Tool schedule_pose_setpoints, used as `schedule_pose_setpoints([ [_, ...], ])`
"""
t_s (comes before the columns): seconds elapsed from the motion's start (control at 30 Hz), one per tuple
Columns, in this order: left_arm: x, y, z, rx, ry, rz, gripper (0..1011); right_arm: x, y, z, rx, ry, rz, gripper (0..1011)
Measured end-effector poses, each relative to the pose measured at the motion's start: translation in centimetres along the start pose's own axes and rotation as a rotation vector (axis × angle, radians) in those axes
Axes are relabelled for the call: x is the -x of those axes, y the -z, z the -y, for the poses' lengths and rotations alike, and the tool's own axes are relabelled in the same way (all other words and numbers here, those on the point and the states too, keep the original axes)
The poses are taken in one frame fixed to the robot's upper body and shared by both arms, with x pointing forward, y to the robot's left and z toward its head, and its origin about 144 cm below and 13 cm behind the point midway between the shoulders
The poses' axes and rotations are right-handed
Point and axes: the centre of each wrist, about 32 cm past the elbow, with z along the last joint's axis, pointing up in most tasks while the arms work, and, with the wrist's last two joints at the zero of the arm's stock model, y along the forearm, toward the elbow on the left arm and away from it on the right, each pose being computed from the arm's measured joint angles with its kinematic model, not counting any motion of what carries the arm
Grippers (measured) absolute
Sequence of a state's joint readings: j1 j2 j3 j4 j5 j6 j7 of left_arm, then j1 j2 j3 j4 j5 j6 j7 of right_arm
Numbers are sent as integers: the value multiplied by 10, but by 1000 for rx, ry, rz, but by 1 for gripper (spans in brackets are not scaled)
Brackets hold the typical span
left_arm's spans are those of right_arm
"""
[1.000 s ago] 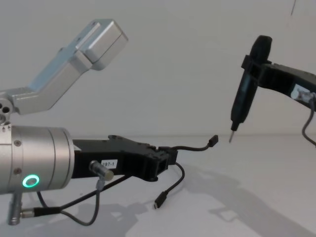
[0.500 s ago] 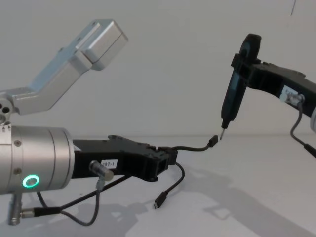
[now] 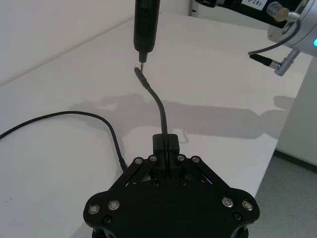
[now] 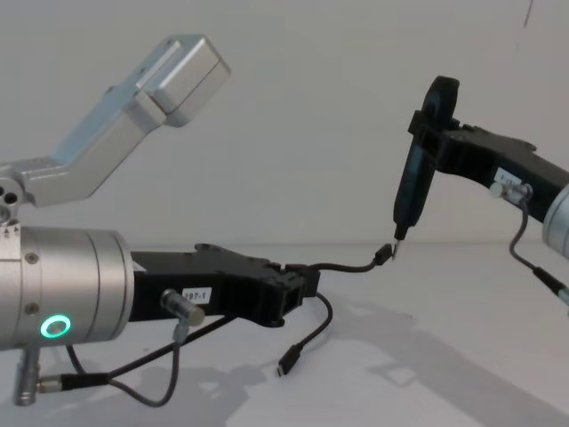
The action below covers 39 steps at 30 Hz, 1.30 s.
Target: Pick up the data cable with the one hand.
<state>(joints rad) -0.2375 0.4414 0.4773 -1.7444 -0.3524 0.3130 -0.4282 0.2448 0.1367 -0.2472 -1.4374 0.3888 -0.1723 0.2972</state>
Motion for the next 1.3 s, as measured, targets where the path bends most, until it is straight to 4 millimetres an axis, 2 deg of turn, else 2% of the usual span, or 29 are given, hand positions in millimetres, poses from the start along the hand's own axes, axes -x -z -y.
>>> schedule_pose_setpoints([
  [0.6,0,0,0,0,0,0,39,-8,9,-7,3,11,5,279],
  [1.3,0,0,0,0,0,0,39,-7,5,-3,7,9,-21,279],
])
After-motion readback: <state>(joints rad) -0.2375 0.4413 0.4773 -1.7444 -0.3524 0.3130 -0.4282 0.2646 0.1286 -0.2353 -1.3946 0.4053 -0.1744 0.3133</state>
